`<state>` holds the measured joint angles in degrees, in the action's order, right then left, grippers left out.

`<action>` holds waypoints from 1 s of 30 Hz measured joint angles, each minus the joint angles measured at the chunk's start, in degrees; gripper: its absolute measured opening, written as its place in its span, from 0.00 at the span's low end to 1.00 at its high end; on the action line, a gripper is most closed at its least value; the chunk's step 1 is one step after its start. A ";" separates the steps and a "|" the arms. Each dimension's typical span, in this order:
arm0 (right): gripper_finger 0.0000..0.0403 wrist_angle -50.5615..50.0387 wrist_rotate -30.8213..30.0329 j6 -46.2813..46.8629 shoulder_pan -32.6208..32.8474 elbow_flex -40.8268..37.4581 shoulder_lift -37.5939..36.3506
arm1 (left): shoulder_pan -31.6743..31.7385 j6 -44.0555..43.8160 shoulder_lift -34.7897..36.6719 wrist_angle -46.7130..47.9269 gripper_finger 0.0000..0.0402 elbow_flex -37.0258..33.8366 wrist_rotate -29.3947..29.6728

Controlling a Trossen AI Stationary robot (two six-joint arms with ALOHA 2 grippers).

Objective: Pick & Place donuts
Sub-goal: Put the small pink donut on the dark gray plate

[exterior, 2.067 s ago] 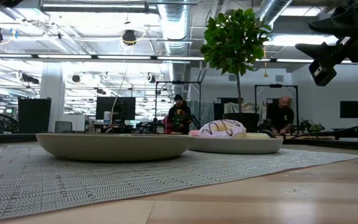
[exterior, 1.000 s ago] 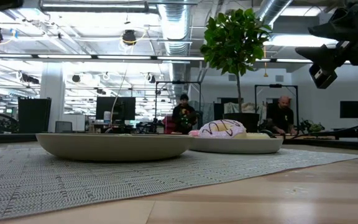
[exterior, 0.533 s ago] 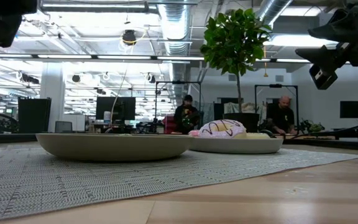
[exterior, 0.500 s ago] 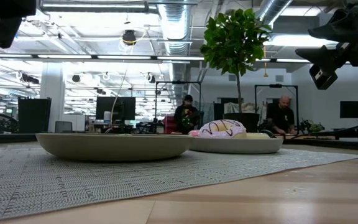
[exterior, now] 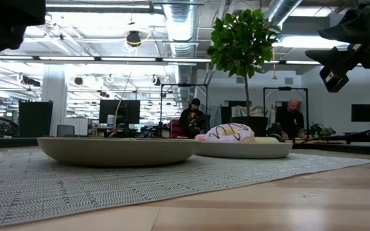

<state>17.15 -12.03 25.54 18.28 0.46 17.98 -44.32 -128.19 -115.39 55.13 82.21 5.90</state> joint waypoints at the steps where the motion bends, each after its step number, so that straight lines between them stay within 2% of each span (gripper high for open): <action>1: 0.40 0.00 0.00 -0.01 0.02 0.00 0.00 | 0.07 0.03 -0.07 0.00 0.92 0.00 0.33; 4: 0.40 0.00 0.09 0.00 0.02 0.01 0.00 | 0.33 0.43 -1.26 -0.21 0.92 -0.05 0.21; 7: 0.40 0.00 0.11 0.00 0.02 -0.01 0.00 | 0.66 0.60 -2.82 -1.42 0.92 0.09 -2.74; 30: 0.40 0.46 0.08 0.00 0.02 0.01 0.00 | 1.27 4.48 -2.96 -1.80 0.92 0.15 -2.39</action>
<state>17.61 -11.95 25.54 18.31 0.47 17.98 -43.05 -123.71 -118.35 53.33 82.37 3.51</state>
